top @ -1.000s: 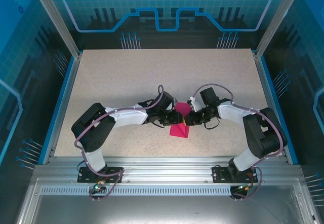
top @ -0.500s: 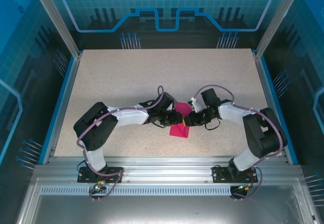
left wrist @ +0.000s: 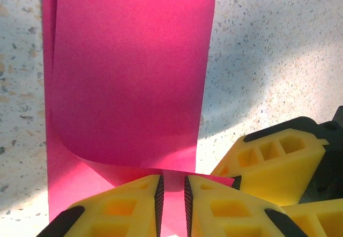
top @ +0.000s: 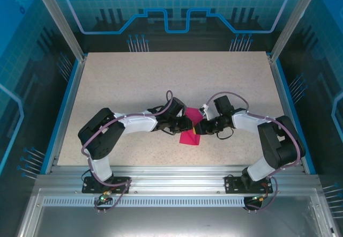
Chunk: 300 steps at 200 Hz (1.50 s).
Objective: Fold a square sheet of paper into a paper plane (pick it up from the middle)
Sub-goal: Fold the triangle a second time at the center of the table.
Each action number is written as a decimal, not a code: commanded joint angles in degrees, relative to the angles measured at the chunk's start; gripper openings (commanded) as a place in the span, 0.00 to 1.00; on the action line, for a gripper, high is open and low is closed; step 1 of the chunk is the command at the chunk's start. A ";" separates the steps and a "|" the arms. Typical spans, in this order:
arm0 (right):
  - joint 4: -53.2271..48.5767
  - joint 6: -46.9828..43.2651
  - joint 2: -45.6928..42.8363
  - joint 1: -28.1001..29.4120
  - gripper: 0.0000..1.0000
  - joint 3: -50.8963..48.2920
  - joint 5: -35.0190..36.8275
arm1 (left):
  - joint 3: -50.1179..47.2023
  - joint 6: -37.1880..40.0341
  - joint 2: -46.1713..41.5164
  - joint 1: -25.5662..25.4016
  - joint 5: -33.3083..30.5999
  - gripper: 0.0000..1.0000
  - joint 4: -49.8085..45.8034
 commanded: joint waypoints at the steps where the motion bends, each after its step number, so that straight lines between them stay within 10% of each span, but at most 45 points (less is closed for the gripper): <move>1: 1.99 1.00 0.90 -0.82 0.22 0.03 -2.70 | -0.30 -1.07 0.58 -0.26 -0.69 0.22 2.31; 54: 0.82 0.99 1.62 -1.31 0.05 0.42 -1.07 | -0.50 -1.06 -0.28 -0.22 -0.43 0.23 2.54; 300: -2.94 2.59 6.27 -3.37 0.09 2.44 4.58 | -0.76 -0.56 -1.79 -0.24 -0.11 0.27 2.90</move>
